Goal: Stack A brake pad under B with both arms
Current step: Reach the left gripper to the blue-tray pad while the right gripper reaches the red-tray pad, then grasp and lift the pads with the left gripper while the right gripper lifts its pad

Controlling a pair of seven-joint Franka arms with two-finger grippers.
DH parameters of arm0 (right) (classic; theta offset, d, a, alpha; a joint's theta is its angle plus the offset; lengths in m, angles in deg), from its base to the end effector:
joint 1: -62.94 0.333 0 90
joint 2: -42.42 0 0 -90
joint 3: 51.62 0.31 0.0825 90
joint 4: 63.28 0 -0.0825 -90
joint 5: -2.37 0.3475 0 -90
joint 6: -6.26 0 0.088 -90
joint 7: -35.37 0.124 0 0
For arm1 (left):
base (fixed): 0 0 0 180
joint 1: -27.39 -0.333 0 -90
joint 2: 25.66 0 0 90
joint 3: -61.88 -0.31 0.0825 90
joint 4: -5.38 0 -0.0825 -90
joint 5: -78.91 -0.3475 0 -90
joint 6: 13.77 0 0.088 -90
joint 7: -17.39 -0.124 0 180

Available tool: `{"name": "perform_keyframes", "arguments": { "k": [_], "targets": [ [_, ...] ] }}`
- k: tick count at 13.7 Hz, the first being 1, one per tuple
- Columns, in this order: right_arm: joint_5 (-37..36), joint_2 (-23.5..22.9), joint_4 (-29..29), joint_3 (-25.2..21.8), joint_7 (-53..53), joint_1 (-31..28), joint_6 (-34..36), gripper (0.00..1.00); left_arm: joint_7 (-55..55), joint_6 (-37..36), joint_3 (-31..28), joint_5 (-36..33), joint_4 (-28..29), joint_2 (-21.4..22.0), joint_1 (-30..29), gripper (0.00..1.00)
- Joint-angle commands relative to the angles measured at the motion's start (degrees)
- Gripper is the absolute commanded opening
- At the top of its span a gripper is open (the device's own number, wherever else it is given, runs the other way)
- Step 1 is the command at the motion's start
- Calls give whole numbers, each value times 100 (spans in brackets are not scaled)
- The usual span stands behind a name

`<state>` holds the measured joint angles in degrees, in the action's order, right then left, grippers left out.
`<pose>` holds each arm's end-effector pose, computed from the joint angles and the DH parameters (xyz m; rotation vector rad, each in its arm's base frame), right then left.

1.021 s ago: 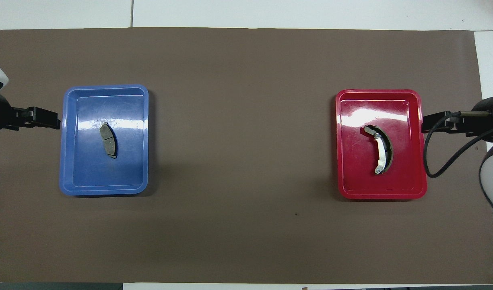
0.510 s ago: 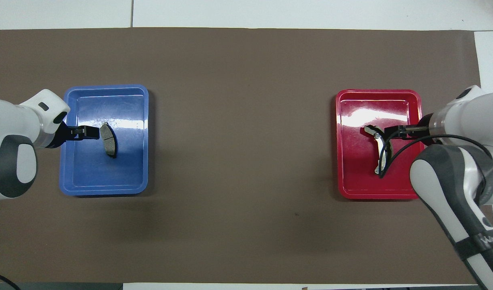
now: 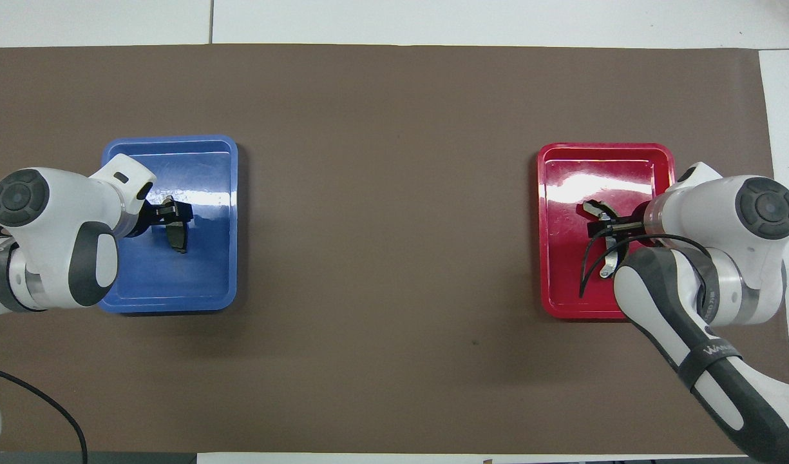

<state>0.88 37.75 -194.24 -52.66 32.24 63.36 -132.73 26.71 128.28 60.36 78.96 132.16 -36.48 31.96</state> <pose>0.5045 -0.0058 0.3259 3.1177 0.0983 0.0905 0.5311 -0.0284 0.3043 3.1305 0.1715 0.1220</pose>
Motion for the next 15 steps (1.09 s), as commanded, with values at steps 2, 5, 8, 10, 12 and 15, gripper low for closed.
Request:
{"name": "perform_keyframes", "arguments": {
  "k": [2, 5, 8, 10, 12, 15],
  "targets": [
    [114, -236, -97, 52, -469, -60, -268, 100, 651, 86, -42, -58, 75, 9, 185, 24],
    [114, -227, -158, 52, -548, -60, -260, 97, 616, -150, -42, -67, -21, 132, 212, 2],
    [114, -210, -211, 43, -663, -68, -268, 87, 659, -1097, -24, -67, -502, 404, 465, 1],
    [123, -210, -220, 43, -672, -60, -277, 80, 886, -1496, -24, -58, -820, 405, 869, 1],
    [123, -210, -220, 43, -767, -60, -286, 61, 1518, -1095, -7, -58, -743, 387, 1309, 1],
    [123, -218, -202, 43, -733, -60, -321, 0, 1950, -706, 2, -41, -689, 195, 2117, 1]
  ]
}}
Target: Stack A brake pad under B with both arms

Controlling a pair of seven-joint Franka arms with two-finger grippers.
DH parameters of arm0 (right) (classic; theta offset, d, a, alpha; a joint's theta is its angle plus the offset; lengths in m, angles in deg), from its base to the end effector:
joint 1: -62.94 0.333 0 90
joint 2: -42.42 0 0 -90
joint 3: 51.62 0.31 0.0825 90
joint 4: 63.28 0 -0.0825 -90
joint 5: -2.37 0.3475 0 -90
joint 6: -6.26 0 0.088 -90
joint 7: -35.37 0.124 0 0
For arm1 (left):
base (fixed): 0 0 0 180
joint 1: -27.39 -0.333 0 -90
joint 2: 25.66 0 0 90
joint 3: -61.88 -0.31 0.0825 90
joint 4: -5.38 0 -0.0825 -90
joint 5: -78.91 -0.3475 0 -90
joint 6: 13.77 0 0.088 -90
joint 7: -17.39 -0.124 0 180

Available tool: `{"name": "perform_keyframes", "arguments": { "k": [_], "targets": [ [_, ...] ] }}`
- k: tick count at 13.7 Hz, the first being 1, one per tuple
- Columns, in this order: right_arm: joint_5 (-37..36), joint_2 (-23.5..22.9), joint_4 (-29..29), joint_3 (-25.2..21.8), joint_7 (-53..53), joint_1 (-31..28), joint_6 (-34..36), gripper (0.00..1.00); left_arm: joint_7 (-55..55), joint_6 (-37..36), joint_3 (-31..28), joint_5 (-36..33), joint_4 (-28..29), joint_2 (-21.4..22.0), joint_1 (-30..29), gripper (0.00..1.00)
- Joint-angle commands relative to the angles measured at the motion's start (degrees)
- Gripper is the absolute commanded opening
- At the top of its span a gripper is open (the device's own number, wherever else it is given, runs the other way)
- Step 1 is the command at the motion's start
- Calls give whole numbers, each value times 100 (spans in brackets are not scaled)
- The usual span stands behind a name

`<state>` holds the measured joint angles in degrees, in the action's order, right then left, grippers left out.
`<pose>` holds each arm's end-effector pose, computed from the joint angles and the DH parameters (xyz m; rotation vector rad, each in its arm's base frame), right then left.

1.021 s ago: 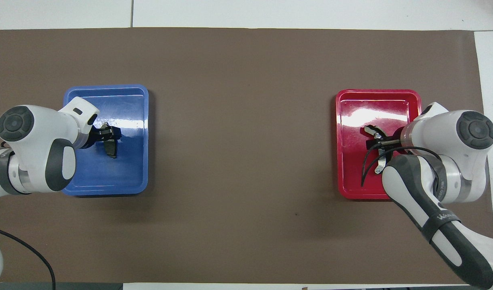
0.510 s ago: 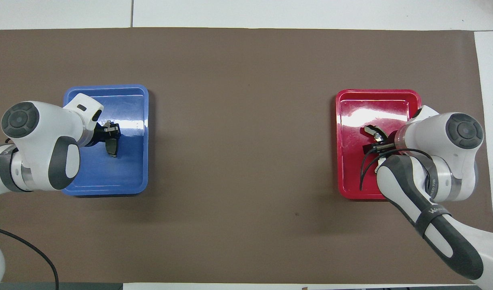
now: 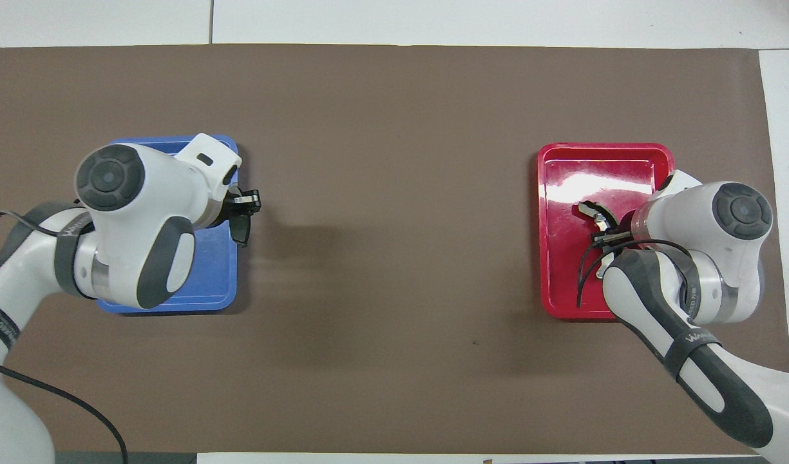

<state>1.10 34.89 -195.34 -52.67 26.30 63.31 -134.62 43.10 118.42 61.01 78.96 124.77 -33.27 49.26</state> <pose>0.5012 -0.0062 0.2964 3.1125 0.2553 0.0328 0.5123 -0.1969 0.3706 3.1015 0.1281 0.1300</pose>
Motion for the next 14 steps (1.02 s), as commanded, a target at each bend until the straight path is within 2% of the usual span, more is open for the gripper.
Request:
{"name": "perform_keyframes", "arguments": {
  "k": [1, 4, 6, 7, 10, 11, 13, 14],
  "targets": [
    [100, 50, -57, 44, -148, -55, -115, 0, 452, 358, -62, -32, 32, -170, 615, 1],
    [275, 50, 127, 44, 175, -55, -27, 0, 1111, 710, -71, -32, -345, -775, 1222, 1],
    [416, 129, 407, 44, 824, -55, 427, 0, 1148, 737, -62, 55, -757, -1214, 1538, 2],
    [417, 225, 566, 44, 923, -55, 787, 0, 1130, 755, -62, 291, -890, -1303, 1618, 5],
    [417, 480, 892, 53, 732, -37, 1615, 0, 1069, 1202, -18, 495, -848, -1471, 1856, 26],
    [408, 577, 953, 131, 644, -37, 1747, 0, 1069, 1194, -18, 495, -830, -1462, 1856, 41],
    [417, 621, 1207, 342, 669, -37, 2098, 0, 1060, 1229, -36, 495, -847, -1453, 1787, 93],
    [417, 613, 1357, 360, 669, -37, 2257, 0, 1077, 1203, -53, 495, -839, -1401, 1725, 99]
  ]
}}
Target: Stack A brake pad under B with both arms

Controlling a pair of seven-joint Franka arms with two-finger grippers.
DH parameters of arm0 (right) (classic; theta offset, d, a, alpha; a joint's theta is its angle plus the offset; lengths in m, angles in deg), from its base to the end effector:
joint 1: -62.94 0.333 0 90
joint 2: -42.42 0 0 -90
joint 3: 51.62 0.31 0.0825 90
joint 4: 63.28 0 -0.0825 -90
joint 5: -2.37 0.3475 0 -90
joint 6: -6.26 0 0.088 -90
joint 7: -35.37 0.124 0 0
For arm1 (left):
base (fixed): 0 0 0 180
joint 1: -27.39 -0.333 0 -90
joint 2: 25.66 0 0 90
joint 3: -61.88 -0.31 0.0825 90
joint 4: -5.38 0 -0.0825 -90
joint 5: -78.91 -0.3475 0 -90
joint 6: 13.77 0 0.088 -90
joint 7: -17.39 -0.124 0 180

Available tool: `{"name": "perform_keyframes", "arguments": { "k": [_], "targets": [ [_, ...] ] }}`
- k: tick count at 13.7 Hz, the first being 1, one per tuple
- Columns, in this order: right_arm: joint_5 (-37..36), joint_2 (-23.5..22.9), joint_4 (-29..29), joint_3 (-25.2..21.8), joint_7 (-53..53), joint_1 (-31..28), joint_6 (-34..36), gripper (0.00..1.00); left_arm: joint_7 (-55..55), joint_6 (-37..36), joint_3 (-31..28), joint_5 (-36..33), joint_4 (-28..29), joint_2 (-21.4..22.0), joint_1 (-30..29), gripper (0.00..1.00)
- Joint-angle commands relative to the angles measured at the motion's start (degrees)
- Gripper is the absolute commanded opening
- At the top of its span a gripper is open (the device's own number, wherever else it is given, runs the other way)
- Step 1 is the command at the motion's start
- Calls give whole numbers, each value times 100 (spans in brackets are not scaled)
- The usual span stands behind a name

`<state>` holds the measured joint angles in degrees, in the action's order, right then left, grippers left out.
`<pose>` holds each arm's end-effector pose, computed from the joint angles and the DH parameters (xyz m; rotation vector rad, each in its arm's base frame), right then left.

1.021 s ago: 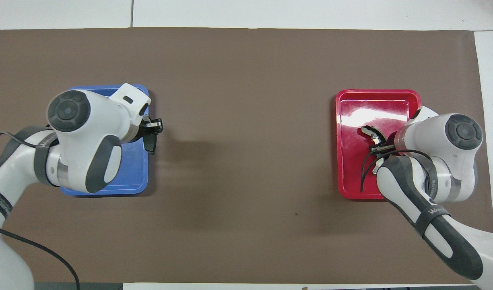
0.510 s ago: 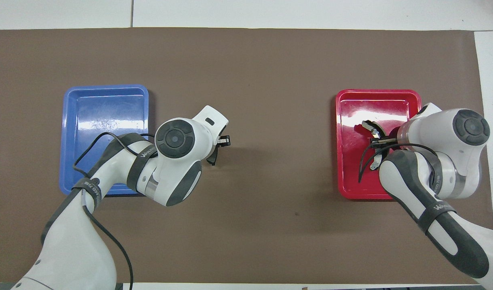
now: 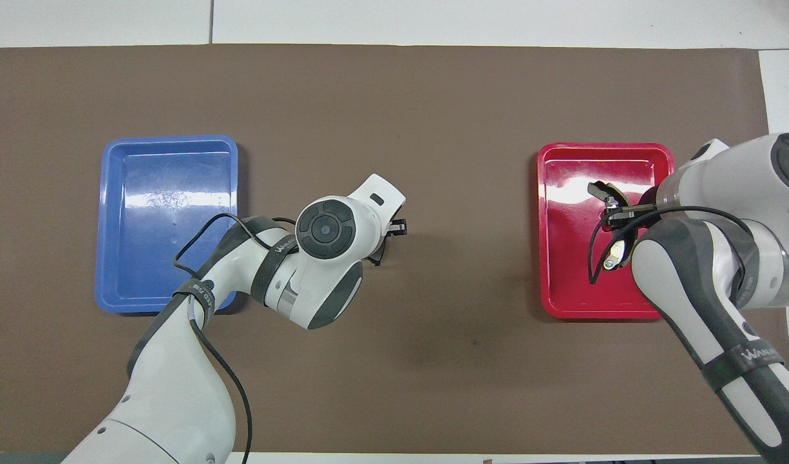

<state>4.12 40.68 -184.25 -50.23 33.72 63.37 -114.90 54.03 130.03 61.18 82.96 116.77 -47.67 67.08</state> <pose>0.5132 0.0181 0.3957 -3.1139 -0.0691 0.0422 0.4744 -0.3847 0.3046 2.9917 0.0163 0.1762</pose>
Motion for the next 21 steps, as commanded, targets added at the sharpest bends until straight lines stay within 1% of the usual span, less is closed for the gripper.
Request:
{"name": "perform_keyframes", "arguments": {
  "k": [1, 2, 3, 4, 5, 6, 8, 9, 11, 12, 13, 14, 16, 17, 18, 20, 21],
  "targets": [
    [106, 34, 379, 212, -73, -42, 443, 0, 19, -27, -71, 105, -21, 170, -162, 99],
    [115, 16, 537, 335, -64, -42, 558, 0, 28, -167, -89, 105, 49, 319, -250, 99],
    [106, -27, 704, 449, 14, -34, 681, 0, -15, -438, -89, 105, 84, 582, -434, 99],
    [106, -62, 792, 633, 354, 97, 656, 0, -111, -928, -89, 96, 128, 898, -705, 99],
    [106, -89, 785, 652, 749, 281, 560, 0, -365, -1350, -89, 96, 128, 1118, -900, 99],
    [106, -124, 785, 661, 1058, 535, 533, 0, -881, -1772, -89, 87, 128, 1329, -1154, 99],
    [106, -256, 793, 661, 1393, 975, 384, 0, -1639, -2415, -97, 87, 111, 1655, -1611, 99],
    [106, -326, 802, 661, 1673, 1212, 287, 0, -1790, -2653, -98, 87, 111, 1796, -1831, 99],
    [106, -562, 985, 661, 1974, 1547, 242, 0, -2132, -2874, -106, 70, 85, 2033, -2253, 99],
    [97, -781, 1135, 653, 2114, 1775, 225, 0, -2404, -2884, -106, 61, 76, 2139, -2490, 99],
    [36, -1018, 1397, 652, 2525, 1968, 233, 0, -2685, -2962, -98, 69, 50, 2288, -2753, 99],
    [-8, -1360, 1783, 652, 2929, 2170, 260, 0, -2835, -3250, -106, 69, -72, 2368, -2939, 99],
    [-270, -2072, 2382, 644, 3650, 2505, 103, 0, -3274, -3988, -106, 52, -607, 2351, -3291, 99],
    [-394, -2241, 2523, 652, 3941, 2559, -72, 0, -3511, -4305, -106, 52, -923, 2299, -3466, 99],
    [-421, -2295, 2542, 652, 4092, 2585, -205, 0, -3601, -4560, -98, 52, -1179, 2263, -3572, 99],
    [-412, -2339, 2481, 652, 4172, 2612, -451, 0, -3628, -5061, -124, 17, -1671, 2176, -3626, 100],
    [-430, -2505, 2507, 652, 4346, 2682, -530, 0, -3628, -5290, -124, -27, -1934, 2097, -3687, 100]
  ]
}}
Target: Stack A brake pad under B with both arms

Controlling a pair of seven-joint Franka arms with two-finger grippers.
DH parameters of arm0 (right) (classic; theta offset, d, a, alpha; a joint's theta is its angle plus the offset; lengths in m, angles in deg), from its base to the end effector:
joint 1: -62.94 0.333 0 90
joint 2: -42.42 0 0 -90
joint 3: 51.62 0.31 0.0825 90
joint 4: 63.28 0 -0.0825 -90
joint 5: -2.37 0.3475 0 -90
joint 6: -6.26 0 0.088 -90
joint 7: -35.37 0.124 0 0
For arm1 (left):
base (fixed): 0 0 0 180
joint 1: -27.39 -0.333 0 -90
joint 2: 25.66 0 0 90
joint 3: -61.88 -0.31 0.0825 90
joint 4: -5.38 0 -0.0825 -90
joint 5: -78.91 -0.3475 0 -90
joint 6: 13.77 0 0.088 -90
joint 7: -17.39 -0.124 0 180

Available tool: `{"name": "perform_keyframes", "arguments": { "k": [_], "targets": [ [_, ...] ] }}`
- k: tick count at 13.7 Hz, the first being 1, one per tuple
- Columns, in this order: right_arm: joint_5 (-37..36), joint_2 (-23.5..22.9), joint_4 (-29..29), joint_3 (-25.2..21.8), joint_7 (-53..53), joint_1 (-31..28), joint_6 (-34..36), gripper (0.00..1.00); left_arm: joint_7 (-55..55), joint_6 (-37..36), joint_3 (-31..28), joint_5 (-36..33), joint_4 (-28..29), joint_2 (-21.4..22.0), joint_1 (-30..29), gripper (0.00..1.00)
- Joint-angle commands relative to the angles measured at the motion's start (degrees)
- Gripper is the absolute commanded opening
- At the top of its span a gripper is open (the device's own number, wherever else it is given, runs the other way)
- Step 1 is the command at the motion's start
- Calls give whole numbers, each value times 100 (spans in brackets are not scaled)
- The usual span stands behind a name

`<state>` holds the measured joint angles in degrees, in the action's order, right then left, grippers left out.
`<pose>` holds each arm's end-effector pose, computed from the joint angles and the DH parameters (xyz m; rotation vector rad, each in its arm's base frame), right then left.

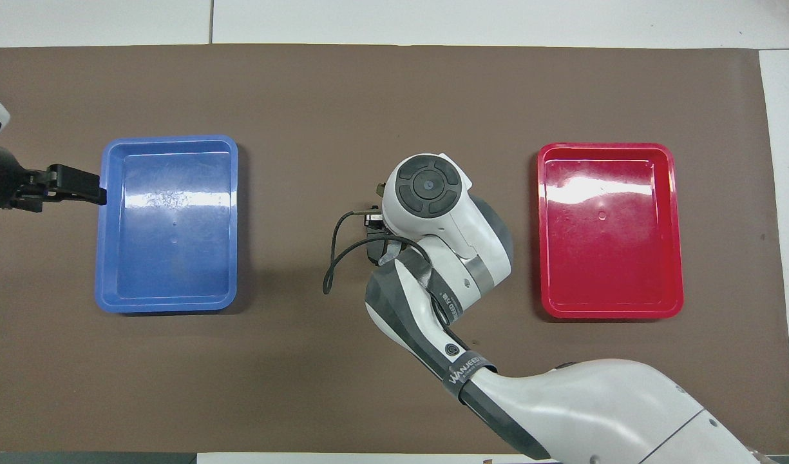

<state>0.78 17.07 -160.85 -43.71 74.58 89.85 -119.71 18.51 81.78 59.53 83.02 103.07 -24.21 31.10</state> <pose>0.5298 0.3560 0.3414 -3.0760 0.1166 -0.0378 0.5152 -0.0202 0.5645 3.0694 0.0049 -0.0209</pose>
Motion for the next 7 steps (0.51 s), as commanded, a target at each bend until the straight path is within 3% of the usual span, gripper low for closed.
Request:
{"name": "perform_keyframes", "arguments": {
  "k": [1, 3, 7],
  "targets": [
    [-131, -224, 124, -8, 358, 156, -241, 0, -85, -764, 59, -68, -879, -398, -185, 100],
    [-140, -242, 98, 0, 359, 192, -304, 0, -120, -1170, 59, -69, -1076, -470, -186, 100],
    [-404, -190, -227, 9, 132, 201, -410, 0, -481, -1233, 42, -77, -786, -312, -203, 100]
  ]
}}
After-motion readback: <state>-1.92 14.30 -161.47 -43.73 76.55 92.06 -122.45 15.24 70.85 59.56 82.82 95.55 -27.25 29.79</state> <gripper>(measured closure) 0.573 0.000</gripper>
